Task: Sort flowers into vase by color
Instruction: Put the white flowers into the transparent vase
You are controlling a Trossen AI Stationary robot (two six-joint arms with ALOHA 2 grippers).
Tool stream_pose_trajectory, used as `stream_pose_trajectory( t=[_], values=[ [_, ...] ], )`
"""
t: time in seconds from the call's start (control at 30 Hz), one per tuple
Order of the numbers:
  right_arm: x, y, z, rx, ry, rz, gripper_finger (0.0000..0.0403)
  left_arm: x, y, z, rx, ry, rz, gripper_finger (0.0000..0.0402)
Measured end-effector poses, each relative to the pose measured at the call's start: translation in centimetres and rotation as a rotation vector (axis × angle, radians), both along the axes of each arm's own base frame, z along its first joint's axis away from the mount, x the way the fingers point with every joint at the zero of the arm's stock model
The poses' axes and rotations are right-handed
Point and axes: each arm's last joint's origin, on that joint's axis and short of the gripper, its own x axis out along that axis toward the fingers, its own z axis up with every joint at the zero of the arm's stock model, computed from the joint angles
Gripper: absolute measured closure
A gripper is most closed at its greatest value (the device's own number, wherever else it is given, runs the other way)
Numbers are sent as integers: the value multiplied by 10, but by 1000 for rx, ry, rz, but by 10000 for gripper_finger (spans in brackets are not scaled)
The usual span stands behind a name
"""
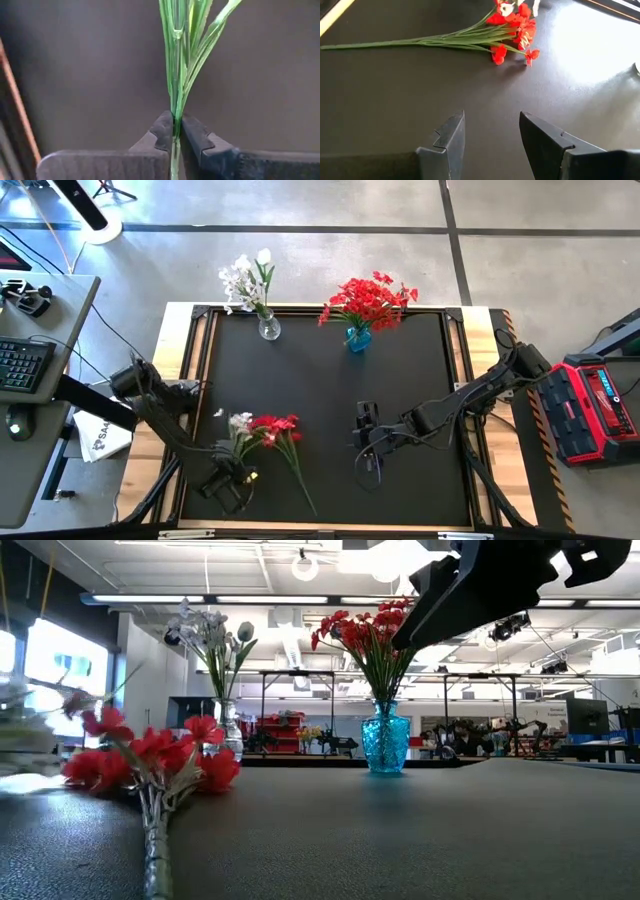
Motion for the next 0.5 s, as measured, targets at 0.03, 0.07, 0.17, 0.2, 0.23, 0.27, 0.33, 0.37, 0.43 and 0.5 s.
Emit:
stream_pose_trajectory(
  t=[0.03, 0.07, 0.17, 0.2, 0.23, 0.27, 0.33, 0.37, 0.43, 0.5],
  values=[
    [0, 0, 0, -3, 6, 0, 242, -1, 2, 4, 25, -30, -6, 396],
    [-1, 0, -1, -6, 13, 0, 242, -2, 4, 8, 52, -68, -15, 397],
    [-3, -1, -6, -11, 25, 2, 242, -3, 9, 23, 119, -229, -57, 399],
    [-5, -2, -10, -10, 30, 4, 242, -2, 10, 30, 140, -277, -77, 399],
    [-7, -3, -15, -4, 36, 11, 242, -2, 11, 36, 157, -315, -109, 399],
    [-9, -3, -20, 13, 38, 18, 242, -3, 12, 45, 173, -350, -140, 399],
    [-13, -4, -30, 73, 22, 24, 242, -4, 16, 62, 229, -416, -191, 400],
    [-14, -5, -34, 101, 11, 29, 242, -6, 20, 71, 269, -446, -217, 400],
    [-19, -6, -43, 143, -8, 30, 242, -7, 28, 89, 386, -524, -289, 400],
    [-22, -7, -48, 180, -40, 24, 242, -5, 37, 104, 556, -639, -369, 400]
  ],
)
